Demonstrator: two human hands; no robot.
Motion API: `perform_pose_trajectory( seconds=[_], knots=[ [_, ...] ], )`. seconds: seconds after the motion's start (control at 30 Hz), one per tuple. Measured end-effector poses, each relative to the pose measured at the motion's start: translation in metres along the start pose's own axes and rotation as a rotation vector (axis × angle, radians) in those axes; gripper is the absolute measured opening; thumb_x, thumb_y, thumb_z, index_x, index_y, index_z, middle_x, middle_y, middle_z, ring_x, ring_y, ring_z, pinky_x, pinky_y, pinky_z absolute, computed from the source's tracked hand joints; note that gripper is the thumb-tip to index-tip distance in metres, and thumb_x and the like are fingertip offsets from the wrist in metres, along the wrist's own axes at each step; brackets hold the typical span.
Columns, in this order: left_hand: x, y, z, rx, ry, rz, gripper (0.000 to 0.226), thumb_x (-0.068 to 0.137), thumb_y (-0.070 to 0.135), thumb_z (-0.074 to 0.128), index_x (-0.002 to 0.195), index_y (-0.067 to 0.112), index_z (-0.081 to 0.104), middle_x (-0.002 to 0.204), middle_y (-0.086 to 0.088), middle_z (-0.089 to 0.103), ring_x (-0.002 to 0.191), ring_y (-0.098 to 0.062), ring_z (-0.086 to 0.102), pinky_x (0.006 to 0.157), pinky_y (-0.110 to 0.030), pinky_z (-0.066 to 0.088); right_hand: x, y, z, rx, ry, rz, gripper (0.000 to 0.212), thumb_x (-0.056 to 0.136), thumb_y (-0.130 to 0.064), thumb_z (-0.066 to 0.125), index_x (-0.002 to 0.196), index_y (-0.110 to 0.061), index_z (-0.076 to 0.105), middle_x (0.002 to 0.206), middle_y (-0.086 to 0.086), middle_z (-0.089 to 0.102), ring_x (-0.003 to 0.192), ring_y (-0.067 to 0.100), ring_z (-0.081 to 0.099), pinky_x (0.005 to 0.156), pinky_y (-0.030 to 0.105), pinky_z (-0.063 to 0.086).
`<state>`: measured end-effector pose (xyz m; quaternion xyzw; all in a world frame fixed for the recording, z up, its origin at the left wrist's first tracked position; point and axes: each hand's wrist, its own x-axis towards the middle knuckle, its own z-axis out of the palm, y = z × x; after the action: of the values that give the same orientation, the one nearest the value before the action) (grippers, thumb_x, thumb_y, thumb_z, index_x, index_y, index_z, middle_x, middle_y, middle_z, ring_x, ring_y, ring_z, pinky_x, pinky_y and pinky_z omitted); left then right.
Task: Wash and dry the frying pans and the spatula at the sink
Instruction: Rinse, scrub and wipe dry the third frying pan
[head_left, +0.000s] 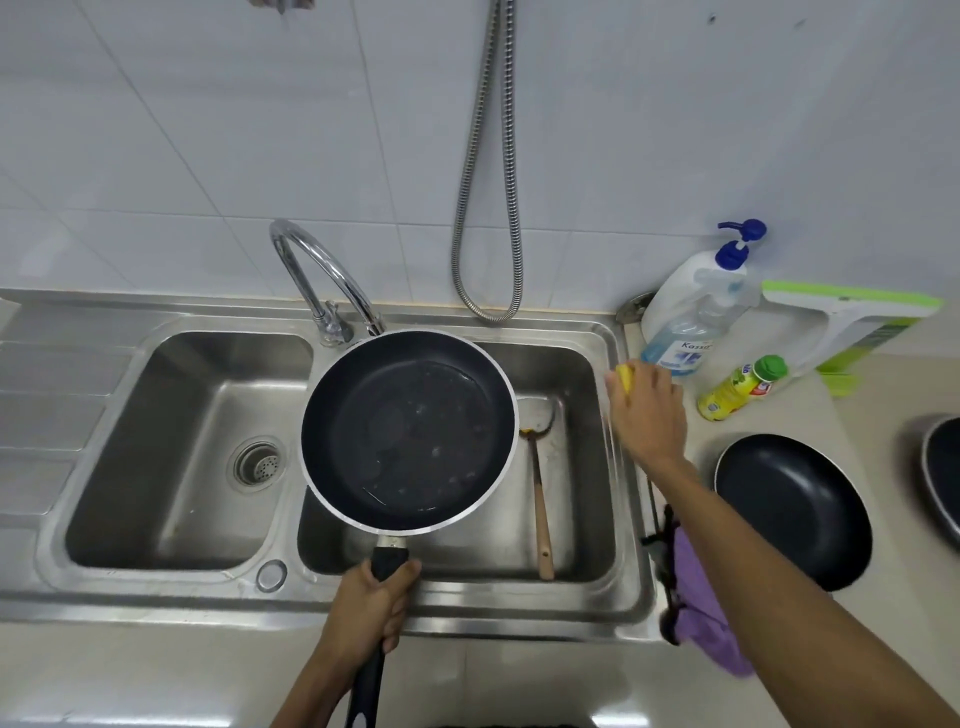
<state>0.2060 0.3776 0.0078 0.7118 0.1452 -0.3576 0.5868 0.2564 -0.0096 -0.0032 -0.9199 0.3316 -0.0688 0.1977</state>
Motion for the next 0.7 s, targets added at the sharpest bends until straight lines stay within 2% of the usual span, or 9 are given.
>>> perform_pose_trajectory(
  seconds=[0.1, 0.17, 0.27, 0.33, 0.43, 0.5, 0.57, 0.63, 0.7],
  knots=[
    [0.0, 0.008, 0.013, -0.017, -0.025, 0.015, 0.037, 0.094, 0.014, 0.068, 0.069, 0.013, 0.041, 0.048, -0.001, 0.032, 0.036, -0.013, 0.027, 0.035, -0.019, 0.029, -0.011, 0.049, 0.016, -0.294, -0.291, 0.027, 0.067, 0.098, -0.067, 0.018, 0.154, -0.03, 0.021, 0.162, 0.014, 0.021, 0.144, 0.046, 0.026, 0.112, 0.067, 0.023],
    [-0.001, 0.014, 0.026, -0.026, -0.051, 0.029, 0.036, 0.094, 0.016, 0.068, 0.069, 0.013, 0.042, 0.048, -0.001, 0.035, 0.036, -0.013, 0.032, 0.035, -0.02, 0.031, -0.027, 0.044, 0.02, -0.293, -0.231, 0.039, 0.069, 0.101, -0.065, 0.019, 0.158, -0.026, 0.018, 0.165, 0.015, 0.015, 0.149, 0.047, 0.016, 0.115, 0.068, 0.015],
    [0.002, 0.026, 0.05, -0.072, -0.026, 0.037, 0.032, 0.095, 0.018, 0.068, 0.069, 0.009, 0.051, 0.049, -0.004, 0.052, 0.046, -0.021, 0.063, 0.04, -0.023, 0.041, -0.082, -0.011, 0.009, 0.002, 0.028, -0.115, 0.043, 0.107, -0.043, 0.034, 0.139, -0.017, 0.046, 0.137, 0.018, 0.054, 0.126, 0.041, 0.051, 0.104, 0.055, 0.044],
    [0.004, 0.038, 0.068, -0.095, -0.02, 0.1, 0.027, 0.096, 0.021, 0.068, 0.075, 0.005, 0.066, 0.063, -0.009, 0.072, 0.064, -0.022, 0.074, 0.054, -0.027, 0.053, -0.144, -0.05, 0.005, 0.358, -0.182, -0.031, 0.02, 0.106, -0.044, 0.037, 0.113, -0.028, 0.046, 0.103, 0.003, 0.064, 0.094, 0.025, 0.064, 0.085, 0.05, 0.054],
    [0.007, 0.047, 0.085, -0.047, -0.001, 0.215, 0.036, 0.096, 0.031, 0.066, 0.069, 0.009, 0.074, 0.067, -0.001, 0.075, 0.066, -0.009, 0.069, 0.065, -0.021, 0.053, -0.207, -0.078, 0.012, 0.65, -0.479, 0.261, 0.039, 0.095, -0.065, 0.037, 0.11, -0.029, 0.043, 0.09, 0.002, 0.067, 0.08, 0.018, 0.068, 0.08, 0.051, 0.057],
    [0.014, 0.044, 0.088, -0.029, 0.027, 0.21, 0.04, 0.096, 0.042, 0.064, 0.07, 0.015, 0.078, 0.068, -0.004, 0.071, 0.068, -0.011, 0.063, 0.068, -0.023, 0.051, -0.214, -0.076, 0.023, 0.737, -0.475, 0.351, 0.049, 0.087, -0.079, 0.034, 0.105, -0.034, 0.041, 0.092, 0.005, 0.067, 0.081, 0.02, 0.07, 0.08, 0.053, 0.058],
    [0.017, 0.045, 0.09, 0.002, 0.034, 0.188, 0.037, 0.095, 0.05, 0.062, 0.073, 0.027, 0.082, 0.075, -0.004, 0.073, 0.074, -0.012, 0.064, 0.077, -0.026, 0.052, -0.21, -0.076, 0.026, 0.757, -0.492, 0.415, 0.049, 0.089, -0.078, 0.031, 0.102, -0.032, 0.04, 0.096, 0.008, 0.067, 0.084, 0.023, 0.07, 0.083, 0.055, 0.058],
    [0.016, 0.051, 0.095, -0.069, 0.034, 0.137, 0.038, 0.097, 0.045, 0.06, 0.08, 0.017, 0.08, 0.078, 0.004, 0.078, 0.078, -0.003, 0.071, 0.076, -0.014, 0.052, -0.208, -0.084, 0.027, 0.784, -0.563, 0.471, 0.058, 0.088, -0.08, 0.03, 0.103, -0.026, 0.048, 0.099, 0.011, 0.068, 0.085, 0.027, 0.072, 0.081, 0.055, 0.059],
    [0.016, 0.057, 0.097, -0.087, 0.016, 0.119, 0.044, 0.099, 0.043, 0.057, 0.094, 0.003, 0.075, 0.083, 0.005, 0.08, 0.086, 0.002, 0.073, 0.076, -0.011, 0.049, -0.212, -0.097, 0.022, 0.87, -0.682, 0.548, 0.066, 0.089, -0.079, 0.03, 0.104, -0.023, 0.061, 0.088, 0.01, 0.074, 0.072, 0.026, 0.075, 0.066, 0.049, 0.063]
  ],
)
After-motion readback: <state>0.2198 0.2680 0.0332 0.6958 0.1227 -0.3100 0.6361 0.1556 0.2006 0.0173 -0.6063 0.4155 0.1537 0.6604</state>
